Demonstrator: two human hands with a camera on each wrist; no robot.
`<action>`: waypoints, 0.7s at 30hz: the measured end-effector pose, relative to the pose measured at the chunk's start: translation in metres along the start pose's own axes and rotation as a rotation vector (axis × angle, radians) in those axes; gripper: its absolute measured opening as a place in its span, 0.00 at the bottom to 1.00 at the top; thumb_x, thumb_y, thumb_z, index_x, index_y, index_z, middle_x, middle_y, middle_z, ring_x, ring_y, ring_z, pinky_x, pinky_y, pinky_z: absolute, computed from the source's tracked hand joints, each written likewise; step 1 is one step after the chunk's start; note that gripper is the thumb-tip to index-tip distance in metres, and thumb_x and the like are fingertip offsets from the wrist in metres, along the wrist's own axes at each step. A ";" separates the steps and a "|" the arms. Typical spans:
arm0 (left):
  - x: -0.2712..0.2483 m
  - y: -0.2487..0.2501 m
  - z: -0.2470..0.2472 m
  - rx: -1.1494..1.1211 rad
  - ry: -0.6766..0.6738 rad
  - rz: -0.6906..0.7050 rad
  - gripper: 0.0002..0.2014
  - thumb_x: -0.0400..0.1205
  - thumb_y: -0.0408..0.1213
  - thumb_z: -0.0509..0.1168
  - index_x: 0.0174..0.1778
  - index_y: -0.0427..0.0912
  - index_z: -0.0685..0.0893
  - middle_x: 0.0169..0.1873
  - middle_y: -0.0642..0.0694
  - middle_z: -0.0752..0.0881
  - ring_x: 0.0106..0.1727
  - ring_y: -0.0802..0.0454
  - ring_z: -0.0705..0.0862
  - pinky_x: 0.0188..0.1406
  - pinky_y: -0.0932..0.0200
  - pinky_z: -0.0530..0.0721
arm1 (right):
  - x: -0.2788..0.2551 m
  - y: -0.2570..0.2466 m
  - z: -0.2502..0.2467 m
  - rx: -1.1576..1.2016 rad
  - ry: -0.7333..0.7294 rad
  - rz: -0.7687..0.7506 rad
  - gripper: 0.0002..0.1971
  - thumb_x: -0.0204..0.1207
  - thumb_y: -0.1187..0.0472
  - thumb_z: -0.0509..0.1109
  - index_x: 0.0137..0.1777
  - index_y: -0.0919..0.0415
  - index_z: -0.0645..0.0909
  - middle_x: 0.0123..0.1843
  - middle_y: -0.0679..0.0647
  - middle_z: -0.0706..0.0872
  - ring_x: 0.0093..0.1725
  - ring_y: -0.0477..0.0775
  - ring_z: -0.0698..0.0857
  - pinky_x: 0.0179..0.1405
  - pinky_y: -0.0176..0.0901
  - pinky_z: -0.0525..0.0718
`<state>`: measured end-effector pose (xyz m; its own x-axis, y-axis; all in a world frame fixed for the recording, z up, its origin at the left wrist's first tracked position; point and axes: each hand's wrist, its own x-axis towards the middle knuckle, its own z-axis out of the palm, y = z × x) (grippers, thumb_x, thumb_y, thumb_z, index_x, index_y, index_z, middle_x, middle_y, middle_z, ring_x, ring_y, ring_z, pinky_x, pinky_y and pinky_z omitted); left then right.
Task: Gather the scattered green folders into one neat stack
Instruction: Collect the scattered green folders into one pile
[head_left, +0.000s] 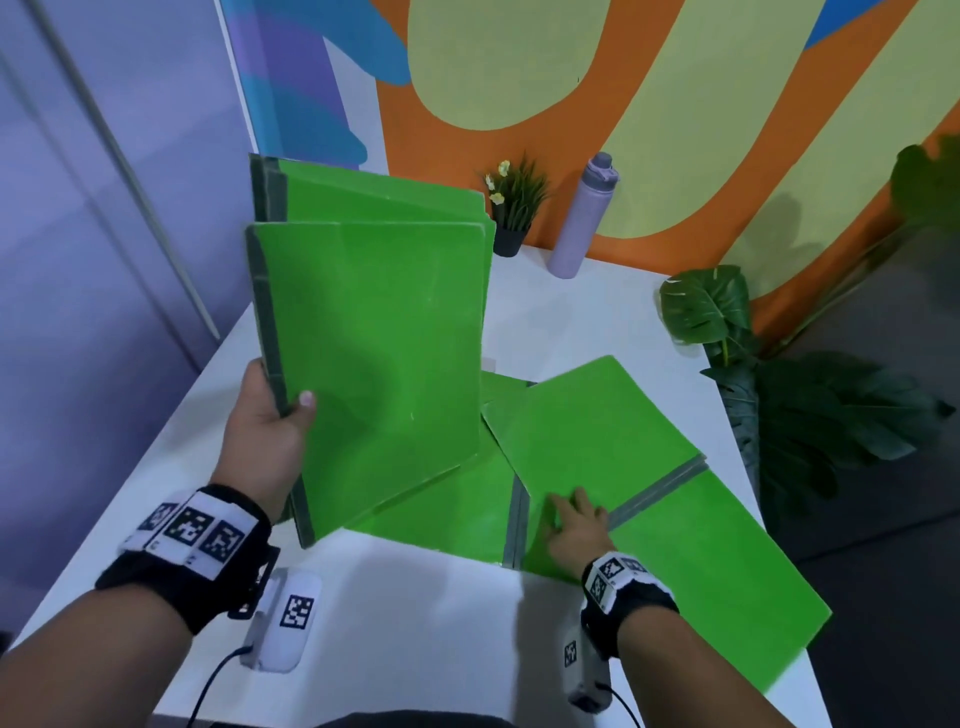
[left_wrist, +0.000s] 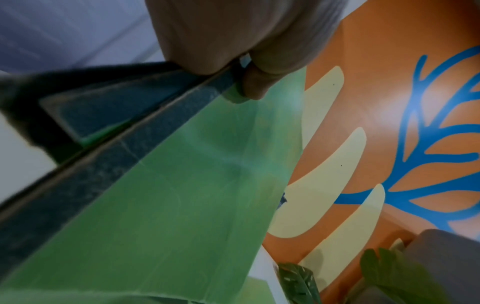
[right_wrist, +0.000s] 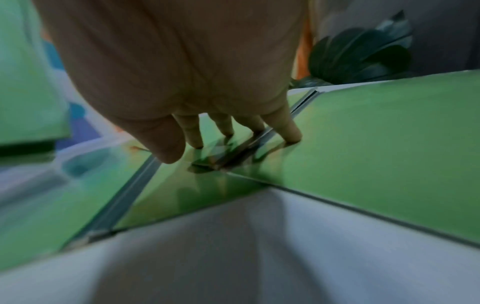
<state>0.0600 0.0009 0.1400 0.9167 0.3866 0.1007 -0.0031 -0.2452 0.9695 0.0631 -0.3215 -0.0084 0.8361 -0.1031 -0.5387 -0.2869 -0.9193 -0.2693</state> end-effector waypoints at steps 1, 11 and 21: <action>0.001 0.000 -0.002 -0.021 -0.005 0.000 0.11 0.84 0.27 0.60 0.56 0.47 0.71 0.36 0.49 0.72 0.37 0.59 0.72 0.39 0.62 0.70 | -0.003 -0.003 0.004 -0.027 -0.026 -0.053 0.27 0.79 0.55 0.60 0.78 0.42 0.62 0.86 0.49 0.49 0.83 0.69 0.46 0.74 0.80 0.59; -0.015 -0.060 0.006 -0.148 -0.239 -0.362 0.14 0.84 0.28 0.62 0.52 0.56 0.77 0.54 0.44 0.81 0.69 0.32 0.75 0.69 0.41 0.73 | -0.023 -0.039 -0.029 0.837 0.032 -0.106 0.29 0.82 0.38 0.52 0.79 0.50 0.66 0.80 0.52 0.70 0.78 0.58 0.68 0.78 0.59 0.64; -0.041 -0.088 0.026 0.435 -0.638 -0.429 0.35 0.84 0.55 0.56 0.83 0.40 0.57 0.83 0.37 0.63 0.82 0.40 0.65 0.79 0.42 0.66 | -0.023 -0.026 -0.040 0.900 0.137 0.070 0.24 0.82 0.63 0.64 0.77 0.58 0.66 0.78 0.62 0.70 0.74 0.65 0.72 0.75 0.63 0.70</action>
<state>0.0328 -0.0170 0.0448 0.8528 -0.0153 -0.5221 0.4253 -0.5598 0.7111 0.0700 -0.3103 0.0431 0.8351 -0.2446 -0.4928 -0.5468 -0.2715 -0.7920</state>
